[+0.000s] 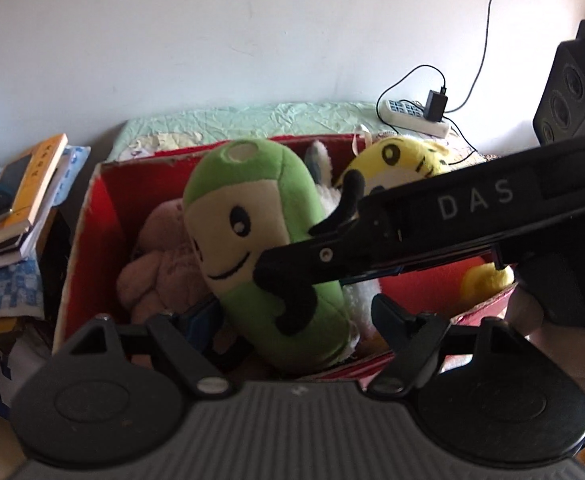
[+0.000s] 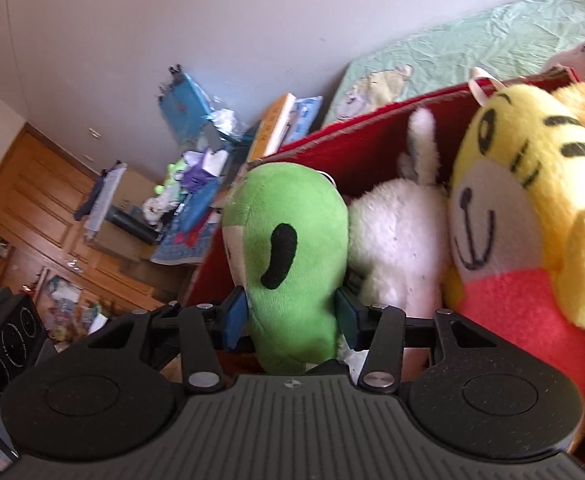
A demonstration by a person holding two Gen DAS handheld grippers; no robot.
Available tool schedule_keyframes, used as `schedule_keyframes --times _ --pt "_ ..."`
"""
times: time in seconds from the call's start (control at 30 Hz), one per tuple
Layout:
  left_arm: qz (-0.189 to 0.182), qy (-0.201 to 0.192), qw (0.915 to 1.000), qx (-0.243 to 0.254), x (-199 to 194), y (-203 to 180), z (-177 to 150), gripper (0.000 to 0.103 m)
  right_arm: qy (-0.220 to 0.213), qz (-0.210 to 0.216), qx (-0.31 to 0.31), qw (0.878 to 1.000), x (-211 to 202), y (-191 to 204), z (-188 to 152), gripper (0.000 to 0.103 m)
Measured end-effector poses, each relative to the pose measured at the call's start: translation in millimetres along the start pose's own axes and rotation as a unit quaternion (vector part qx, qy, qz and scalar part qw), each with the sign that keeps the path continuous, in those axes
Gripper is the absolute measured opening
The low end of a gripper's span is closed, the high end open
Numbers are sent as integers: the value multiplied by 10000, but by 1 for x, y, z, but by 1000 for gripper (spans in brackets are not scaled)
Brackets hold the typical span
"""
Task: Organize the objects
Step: 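Lower the green plush into the red box beside the white bunny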
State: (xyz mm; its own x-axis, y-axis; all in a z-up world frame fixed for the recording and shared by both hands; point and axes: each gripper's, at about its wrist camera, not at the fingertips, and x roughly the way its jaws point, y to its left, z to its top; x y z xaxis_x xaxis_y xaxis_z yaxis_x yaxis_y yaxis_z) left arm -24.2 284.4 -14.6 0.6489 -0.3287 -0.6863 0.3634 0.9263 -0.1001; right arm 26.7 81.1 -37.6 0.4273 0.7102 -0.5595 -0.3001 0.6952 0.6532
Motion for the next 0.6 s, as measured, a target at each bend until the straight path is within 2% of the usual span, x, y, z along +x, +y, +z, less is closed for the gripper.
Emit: schedule_keyframes --times 0.13,0.3,0.37,0.57,0.6 --pt "30 61 10000 -63 2 5 1 81 -12 -18 120 9999 9 -5 0 47" --pt "401 4 9991 136 -5 7 -3 81 42 -124 -33 9999 28 5 -4 46" --pt "406 8 9991 90 -8 12 -2 81 112 -91 -31 9999 34 7 -5 46" --pt "497 35 9987 83 -9 18 -2 81 46 142 238 9996 22 1 -5 49" --pt "524 48 9986 111 -11 18 -3 84 6 139 213 9997 18 2 -6 50"
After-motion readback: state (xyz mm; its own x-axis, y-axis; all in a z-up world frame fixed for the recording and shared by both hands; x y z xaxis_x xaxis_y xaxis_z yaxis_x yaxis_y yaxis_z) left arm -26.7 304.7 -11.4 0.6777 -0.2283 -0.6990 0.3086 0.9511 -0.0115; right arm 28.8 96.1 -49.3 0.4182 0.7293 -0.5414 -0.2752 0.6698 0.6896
